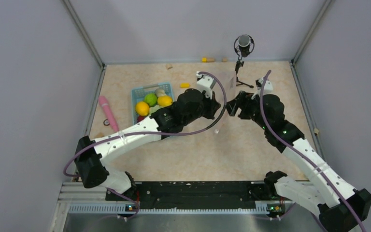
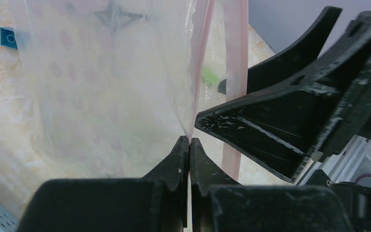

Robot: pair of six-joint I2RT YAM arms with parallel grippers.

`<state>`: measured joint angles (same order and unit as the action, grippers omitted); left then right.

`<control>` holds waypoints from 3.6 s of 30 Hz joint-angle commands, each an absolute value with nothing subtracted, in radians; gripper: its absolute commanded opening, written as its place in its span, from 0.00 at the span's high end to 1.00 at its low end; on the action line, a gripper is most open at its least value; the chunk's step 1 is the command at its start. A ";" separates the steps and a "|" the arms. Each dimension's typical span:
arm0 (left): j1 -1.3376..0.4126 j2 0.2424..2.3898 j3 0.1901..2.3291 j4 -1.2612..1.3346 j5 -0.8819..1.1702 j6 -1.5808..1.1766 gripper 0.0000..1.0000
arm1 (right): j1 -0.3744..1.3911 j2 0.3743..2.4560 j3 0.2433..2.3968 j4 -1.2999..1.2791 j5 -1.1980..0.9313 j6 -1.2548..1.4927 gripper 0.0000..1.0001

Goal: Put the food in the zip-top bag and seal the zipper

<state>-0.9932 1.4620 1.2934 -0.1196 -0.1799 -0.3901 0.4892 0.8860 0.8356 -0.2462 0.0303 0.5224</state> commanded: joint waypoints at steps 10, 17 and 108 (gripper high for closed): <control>-0.991 1.414 1.329 -0.114 -0.145 -0.388 1.00 | 0.474 0.936 1.031 -0.542 0.511 0.437 1.00; -0.957 1.448 1.336 -0.092 -0.176 -0.404 1.00 | 0.368 0.914 1.187 -0.746 0.583 0.351 1.00; -0.570 1.422 0.999 -0.434 -0.442 -0.336 1.00 | 0.575 1.408 1.156 -0.448 -0.028 0.318 1.00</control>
<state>-0.5732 1.4578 0.9543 -0.4129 -0.4328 -0.3008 0.5613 1.4197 1.1152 -0.4641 -0.0280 0.3229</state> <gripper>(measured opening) 0.149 0.003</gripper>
